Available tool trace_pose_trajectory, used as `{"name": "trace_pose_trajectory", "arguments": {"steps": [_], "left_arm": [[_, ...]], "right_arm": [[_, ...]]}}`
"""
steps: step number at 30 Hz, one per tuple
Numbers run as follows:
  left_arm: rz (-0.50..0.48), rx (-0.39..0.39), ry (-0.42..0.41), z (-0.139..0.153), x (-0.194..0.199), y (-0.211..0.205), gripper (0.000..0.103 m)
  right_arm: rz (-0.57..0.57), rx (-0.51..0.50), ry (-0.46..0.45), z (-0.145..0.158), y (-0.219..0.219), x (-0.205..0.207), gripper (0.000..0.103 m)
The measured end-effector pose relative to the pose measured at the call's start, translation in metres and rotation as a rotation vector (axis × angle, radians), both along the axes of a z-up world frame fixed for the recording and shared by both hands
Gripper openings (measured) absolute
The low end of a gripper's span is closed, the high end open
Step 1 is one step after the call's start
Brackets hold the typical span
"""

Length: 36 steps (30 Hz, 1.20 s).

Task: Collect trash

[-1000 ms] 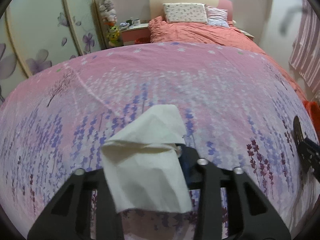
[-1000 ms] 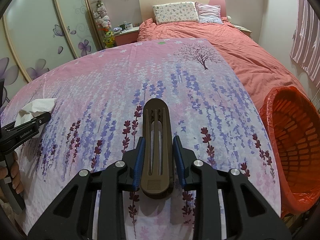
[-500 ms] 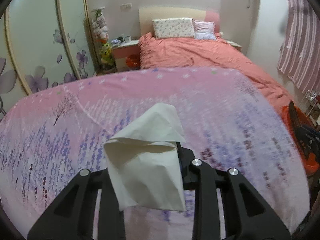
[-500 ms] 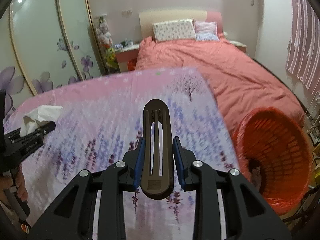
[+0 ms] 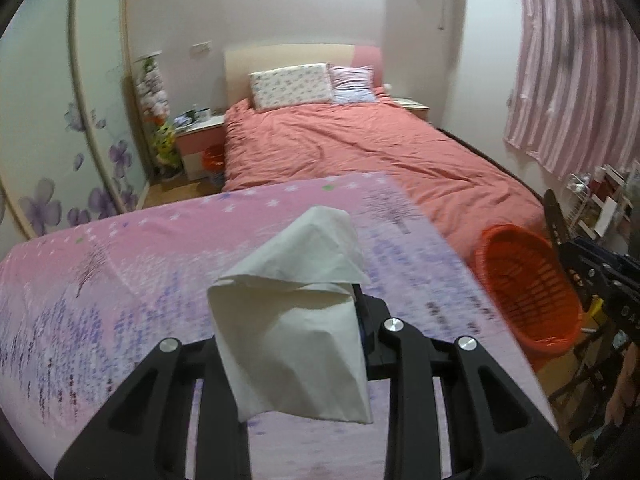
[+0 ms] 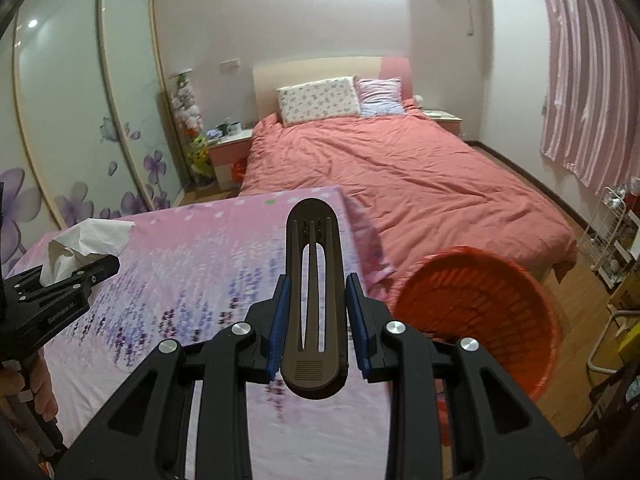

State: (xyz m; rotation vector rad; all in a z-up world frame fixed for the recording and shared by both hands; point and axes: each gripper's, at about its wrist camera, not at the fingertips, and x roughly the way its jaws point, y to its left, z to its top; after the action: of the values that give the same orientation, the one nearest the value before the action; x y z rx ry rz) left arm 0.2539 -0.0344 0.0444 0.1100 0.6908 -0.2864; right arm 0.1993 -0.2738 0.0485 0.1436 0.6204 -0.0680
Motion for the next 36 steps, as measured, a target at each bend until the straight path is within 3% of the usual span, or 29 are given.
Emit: {"name": "trace_pose_trajectory", "arguments": {"steps": [10, 17, 22, 26, 30, 31, 33, 36], "left_arm": [[-0.193, -0.009, -0.002, 0.003, -0.014, -0.114, 0.028], [-0.319, -0.057, 0.051, -0.013, -0.010, -0.189, 0.030], [-0.392, -0.045, 0.108, -0.043, 0.002, -0.244, 0.042], [-0.379, 0.000, 0.154, -0.073, 0.015, -0.265, 0.052], [-0.341, 0.012, 0.173, -0.088, 0.023, -0.253, 0.057], [-0.333, 0.015, 0.169, -0.087, 0.022, -0.250, 0.060], [-0.313, 0.031, 0.136, -0.085, 0.015, -0.232, 0.065], [-0.271, 0.053, 0.073, -0.075, -0.001, -0.201, 0.078]], "right_arm": [[-0.117, 0.036, -0.013, -0.006, -0.068, -0.005, 0.029], [-0.189, 0.112, -0.014, -0.019, -0.116, 0.002, 0.029], [-0.221, 0.167, 0.017, -0.042, -0.146, 0.017, 0.030], [-0.238, 0.188, 0.035, -0.058, -0.160, 0.021, 0.053], [-0.261, 0.155, 0.018, -0.061, -0.158, 0.006, 0.067], [-0.267, 0.139, 0.013, -0.060, -0.156, 0.002, 0.070], [-0.278, 0.098, 0.000, -0.055, -0.151, -0.008, 0.087], [-0.311, 0.017, -0.010, -0.044, -0.134, -0.025, 0.101]]}}
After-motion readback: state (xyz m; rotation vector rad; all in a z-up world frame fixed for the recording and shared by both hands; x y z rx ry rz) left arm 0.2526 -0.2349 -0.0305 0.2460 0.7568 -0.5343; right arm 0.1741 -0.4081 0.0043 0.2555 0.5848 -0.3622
